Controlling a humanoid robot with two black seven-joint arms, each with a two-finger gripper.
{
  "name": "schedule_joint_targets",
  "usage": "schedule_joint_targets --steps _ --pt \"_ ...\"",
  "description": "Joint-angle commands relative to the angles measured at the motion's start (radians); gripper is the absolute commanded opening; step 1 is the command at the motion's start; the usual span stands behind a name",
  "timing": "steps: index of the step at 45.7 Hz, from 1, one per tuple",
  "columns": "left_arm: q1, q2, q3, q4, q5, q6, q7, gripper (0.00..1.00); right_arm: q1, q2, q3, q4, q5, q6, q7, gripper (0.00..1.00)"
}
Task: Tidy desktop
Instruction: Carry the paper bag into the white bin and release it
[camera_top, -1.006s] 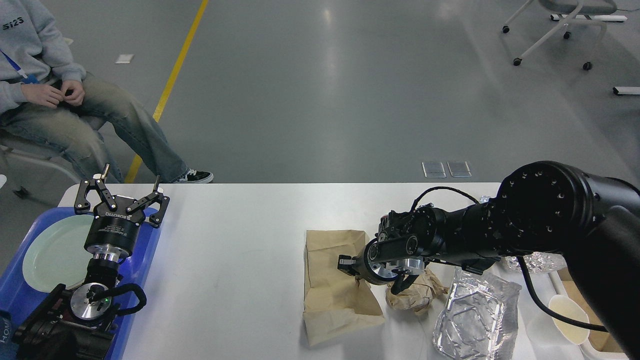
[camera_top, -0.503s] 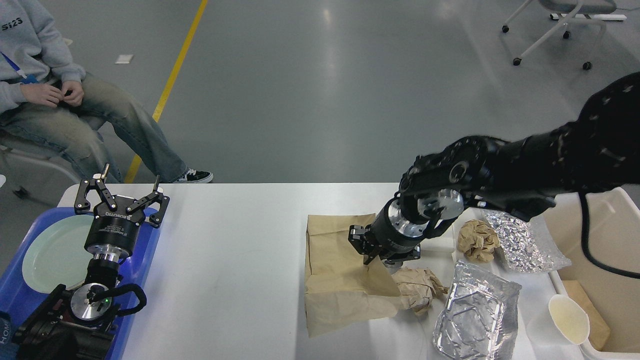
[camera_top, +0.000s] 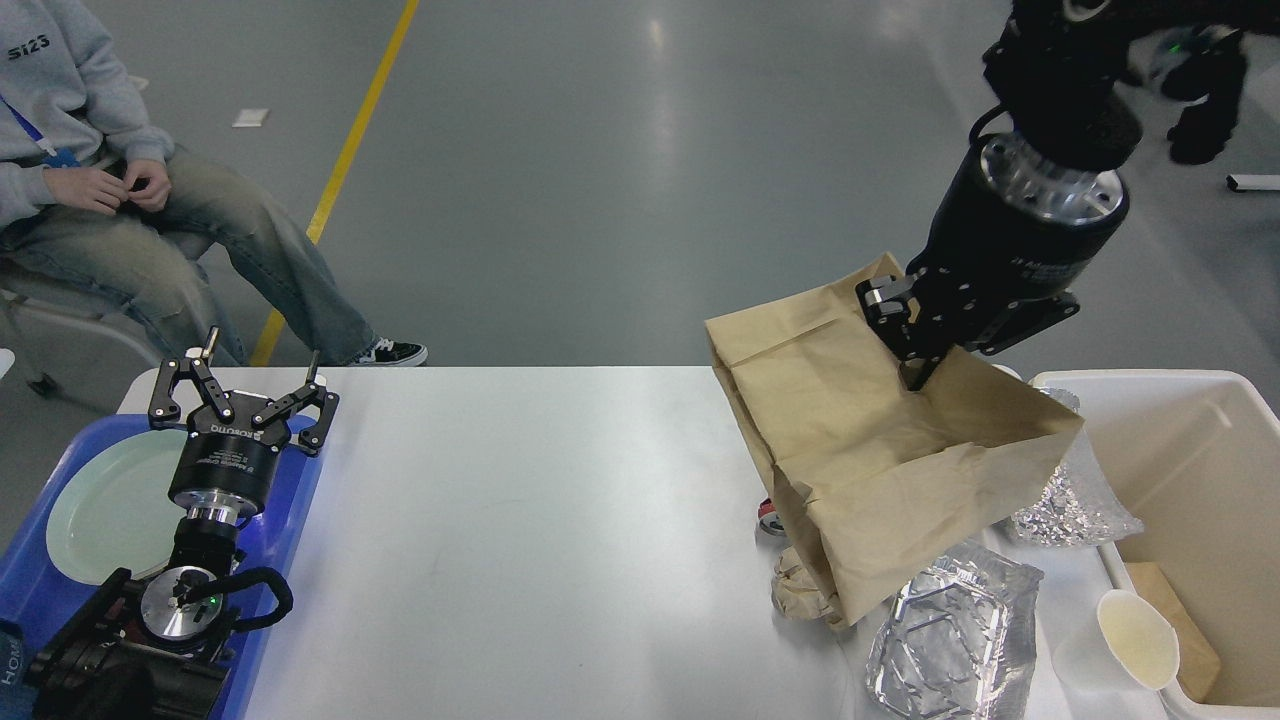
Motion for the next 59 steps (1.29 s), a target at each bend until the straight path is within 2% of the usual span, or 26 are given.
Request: schedule_joint_targets --steps 1,10,14,24,26,29,38,44,51,59 --pt "0.0 0.0 0.0 0.001 0.0 0.0 0.0 0.96 0.006 -0.042 -0.052 0.001 -0.008 -0.025 0.0 0.0" --pt "0.0 -0.002 0.0 0.0 0.0 0.0 0.0 0.96 -0.124 -0.183 -0.263 -0.082 -0.014 -0.169 0.0 0.0" --pt "0.0 0.0 0.0 0.001 0.0 0.0 0.0 0.96 -0.216 -0.3 -0.297 -0.164 -0.027 -0.194 0.0 0.0" --pt "0.0 0.0 0.0 0.001 0.0 0.0 0.0 0.96 -0.549 -0.486 -0.241 -0.505 -0.061 -0.231 0.002 0.0" --pt "0.0 0.0 0.0 0.0 0.0 0.0 0.0 0.96 -0.615 -0.515 -0.218 -0.557 -0.061 -0.269 0.002 0.0" --pt "0.0 -0.002 0.0 0.0 0.0 0.0 0.002 0.96 -0.768 -0.542 -0.153 -0.628 -0.061 -0.408 0.005 0.0" --pt "0.0 0.0 0.0 0.001 0.0 0.0 0.0 0.96 -1.202 -0.534 0.028 -0.715 -0.063 -0.867 0.005 0.0" --pt "0.0 0.0 0.0 0.0 0.0 0.0 0.0 0.96 -1.431 -0.451 0.143 -0.836 -0.06 -1.045 -0.001 0.0" --pt "0.0 0.0 0.0 0.001 0.0 0.0 0.0 0.96 -1.663 -0.333 0.299 -1.052 -0.046 -1.174 -0.004 0.0" --pt "0.0 -0.002 0.0 0.001 0.0 0.0 0.0 0.96 -1.865 -0.155 0.419 -1.329 -0.055 -1.202 -0.004 0.0"
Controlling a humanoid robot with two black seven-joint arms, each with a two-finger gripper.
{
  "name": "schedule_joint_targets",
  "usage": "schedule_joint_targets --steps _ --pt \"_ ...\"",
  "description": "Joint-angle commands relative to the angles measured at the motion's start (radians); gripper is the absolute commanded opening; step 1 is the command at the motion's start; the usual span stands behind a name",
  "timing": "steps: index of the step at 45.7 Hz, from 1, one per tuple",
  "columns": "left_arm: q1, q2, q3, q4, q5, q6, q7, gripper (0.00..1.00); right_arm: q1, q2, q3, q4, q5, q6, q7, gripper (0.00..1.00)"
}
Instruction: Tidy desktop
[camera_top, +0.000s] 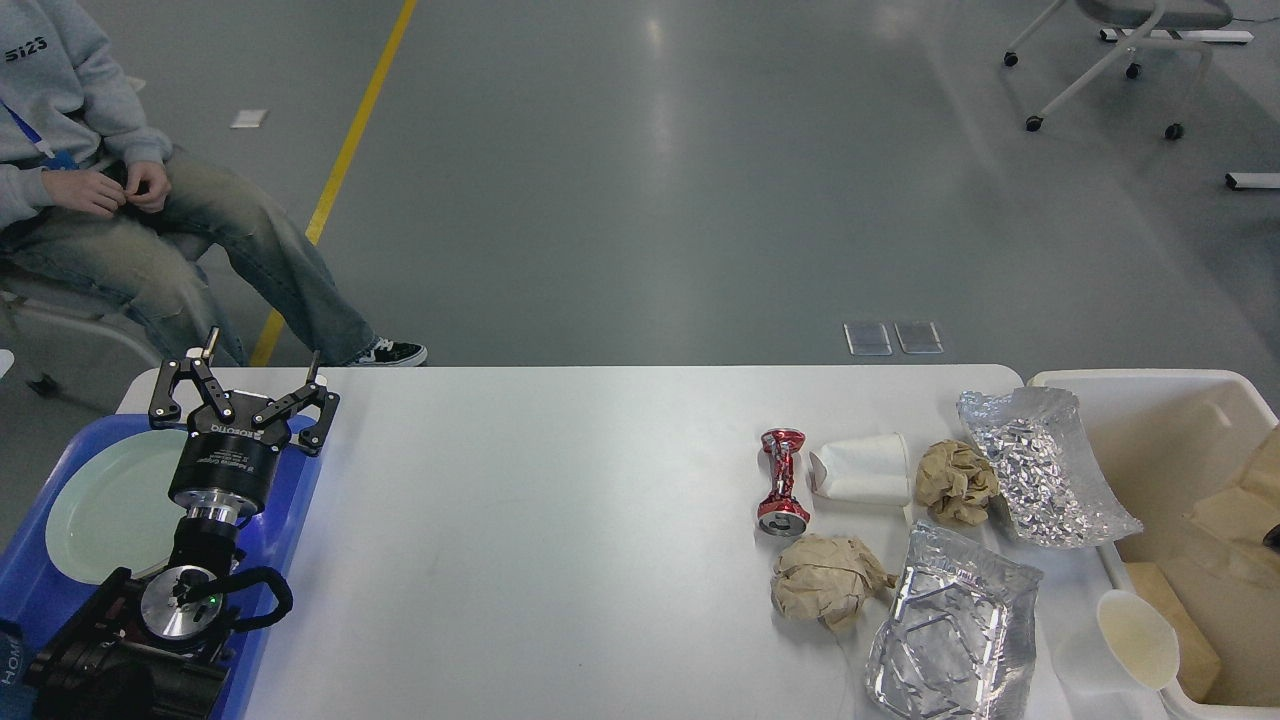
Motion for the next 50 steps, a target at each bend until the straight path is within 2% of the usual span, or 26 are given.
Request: schedule_joint_targets --steps 1,31,34,37,39,43,50 --pt "0.0 0.001 0.0 0.001 0.0 0.0 0.0 0.96 -0.116 0.105 0.079 -0.166 -0.011 -0.011 0.0 0.0" --pt "0.0 -0.001 0.0 -0.001 0.0 0.0 0.002 0.96 -0.162 0.19 0.093 -0.179 -0.012 -0.011 0.002 0.0" --pt "0.0 0.001 0.0 -0.001 0.0 0.0 0.0 0.96 -0.162 0.184 0.093 -0.182 -0.012 -0.014 0.003 0.32" --pt "0.0 -0.001 0.0 -0.001 0.0 0.0 0.0 0.96 -0.162 0.18 0.089 -0.182 -0.011 -0.016 0.008 0.7" --pt "0.0 -0.001 0.0 -0.001 0.0 0.0 0.0 0.96 -0.161 0.179 0.089 -0.18 -0.011 -0.016 0.008 0.87" --pt "0.0 0.001 0.0 -0.001 0.0 0.0 0.0 0.96 -0.159 0.179 0.09 -0.174 -0.012 -0.016 0.008 0.99" --pt "0.0 -0.001 0.0 0.001 0.0 0.0 0.0 0.96 -0.154 0.177 0.093 -0.173 -0.012 -0.005 0.008 1.0"
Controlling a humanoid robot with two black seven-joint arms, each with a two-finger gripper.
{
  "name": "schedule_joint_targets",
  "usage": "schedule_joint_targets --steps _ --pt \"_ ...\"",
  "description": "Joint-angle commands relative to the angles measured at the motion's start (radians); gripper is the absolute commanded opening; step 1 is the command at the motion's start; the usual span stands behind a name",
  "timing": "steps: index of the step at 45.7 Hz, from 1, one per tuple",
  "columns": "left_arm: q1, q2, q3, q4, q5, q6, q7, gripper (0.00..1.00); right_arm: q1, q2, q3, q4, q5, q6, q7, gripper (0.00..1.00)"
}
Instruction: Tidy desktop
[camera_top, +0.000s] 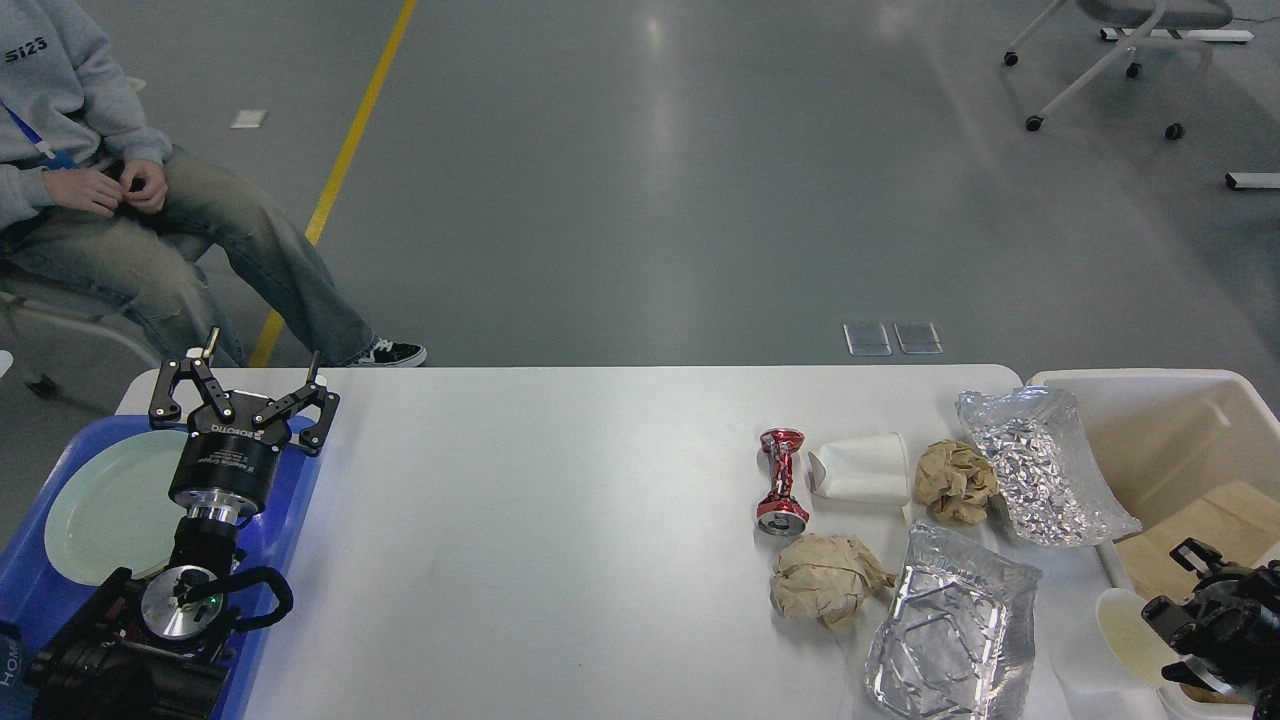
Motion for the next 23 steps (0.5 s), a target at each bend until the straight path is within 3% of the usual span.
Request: schedule_joint_targets --steps 1,13,23 --pt "0.0 -0.001 0.0 0.001 0.0 0.0 0.0 0.96 0.003 -0.002 0.003 0.001 -0.002 0.01 0.0 1.0" --pt "0.0 -0.001 0.0 -0.001 0.0 0.0 0.0 0.96 0.072 -0.015 -0.014 0.05 -0.014 0.045 0.0 1.0" --pt "0.0 0.0 0.0 0.001 0.0 0.0 0.0 0.96 0.38 -0.275 -0.014 0.389 -0.282 0.254 -0.005 1.0"
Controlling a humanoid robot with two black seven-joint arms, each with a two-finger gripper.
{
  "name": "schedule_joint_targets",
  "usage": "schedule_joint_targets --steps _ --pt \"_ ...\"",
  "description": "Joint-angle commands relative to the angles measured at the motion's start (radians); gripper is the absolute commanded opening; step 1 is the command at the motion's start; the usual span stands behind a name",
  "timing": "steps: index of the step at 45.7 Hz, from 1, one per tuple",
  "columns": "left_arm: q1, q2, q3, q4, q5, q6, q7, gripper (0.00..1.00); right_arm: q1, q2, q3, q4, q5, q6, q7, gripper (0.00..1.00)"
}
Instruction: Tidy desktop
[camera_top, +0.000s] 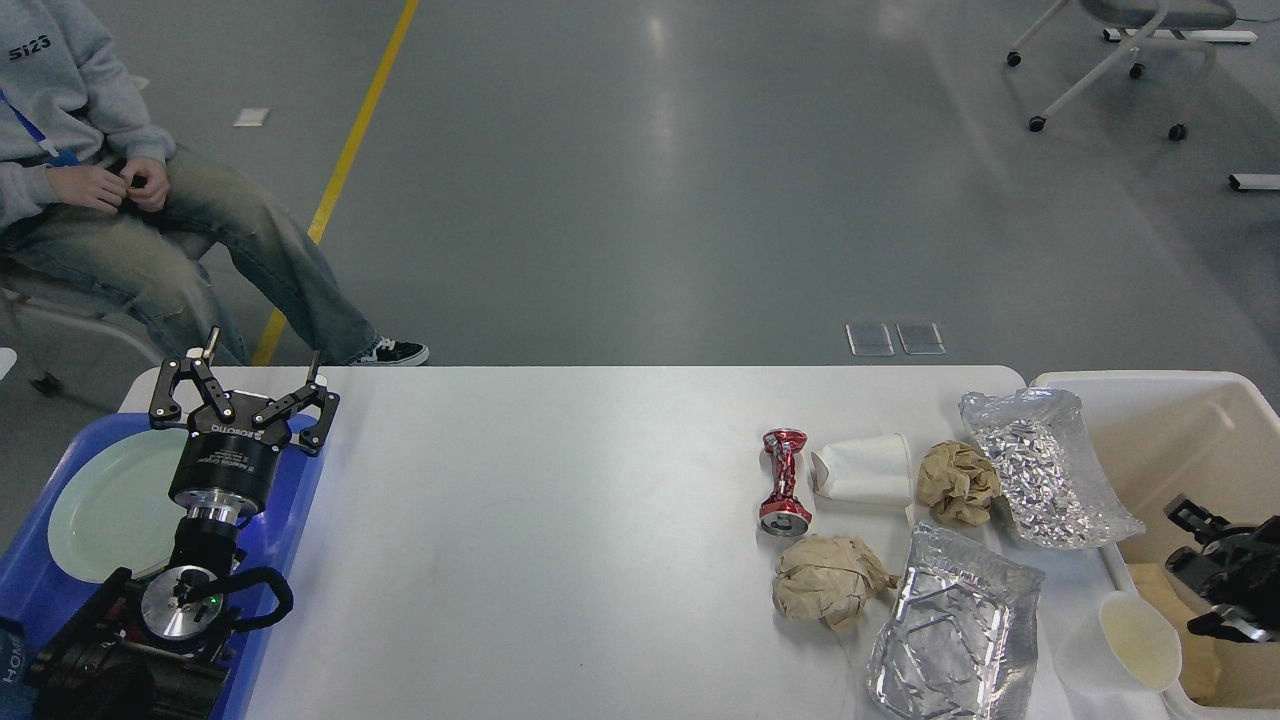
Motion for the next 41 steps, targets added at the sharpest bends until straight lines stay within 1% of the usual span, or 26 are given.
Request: schedule_joint_targets --steps 1,3,5,8,11,12,14,19,22,25,27,31,34,35,41 --pt "0.0 -0.001 0.0 0.001 0.0 0.0 0.0 0.96 0.203 -0.134 -0.004 0.218 -0.183 0.096 -0.006 1.0" --pt "0.0 0.001 0.0 -0.001 0.0 0.0 0.0 0.96 0.269 -0.171 -0.007 0.277 -0.236 0.123 -0.009 1.0" --pt "0.0 0.001 0.0 -0.001 0.0 0.0 0.0 0.96 0.34 -0.202 -0.023 0.33 -0.27 0.174 -0.009 1.0" --pt "0.0 0.001 0.0 -0.001 0.0 0.0 0.0 0.96 0.464 -0.222 -0.081 0.41 -0.298 0.286 -0.009 1.0" --pt "0.0 0.001 0.0 -0.001 0.0 0.0 0.0 0.96 0.622 -0.217 -0.171 0.475 -0.298 0.424 -0.009 1.0" --pt "0.0 0.001 0.0 -0.001 -0.001 0.0 0.0 0.96 0.756 -0.204 -0.229 0.531 -0.289 0.543 -0.011 1.0" --pt "0.0 0.001 0.0 0.001 0.0 0.0 0.0 0.96 0.854 -0.182 -0.271 0.585 -0.289 0.639 -0.011 1.0" --pt "0.0 -0.001 0.0 0.001 0.0 0.0 0.0 0.96 1.023 -0.079 -0.328 0.697 -0.283 0.843 -0.011 1.0" --pt "0.0 -0.001 0.0 -0.001 0.0 0.0 0.0 0.96 1.107 -0.046 -0.352 0.757 -0.223 0.933 -0.011 1.0" --pt "0.0 0.001 0.0 -0.001 0.0 0.0 0.0 0.96 1.207 -0.029 -0.392 0.818 -0.12 0.99 -0.011 1.0" --pt "0.0 0.001 0.0 0.001 0.0 0.0 0.0 0.96 1.28 -0.024 -0.423 0.879 -0.054 1.009 -0.011 1.0" --pt "0.0 -0.001 0.0 -0.001 0.0 0.0 0.0 0.96 1.437 -0.023 -0.468 1.013 0.026 1.016 -0.011 1.0" --pt "0.0 -0.001 0.0 -0.001 0.0 0.0 0.0 0.96 1.55 -0.012 -0.495 1.108 0.041 1.019 -0.011 1.0" --pt "0.0 -0.001 0.0 -0.001 0.0 0.0 0.0 0.96 1.614 -0.004 -0.507 1.168 0.044 1.019 -0.011 1.0" --pt "0.0 -0.001 0.0 -0.001 0.0 0.0 0.0 0.96 1.719 0.016 -0.521 1.252 0.066 1.023 -0.011 1.0"
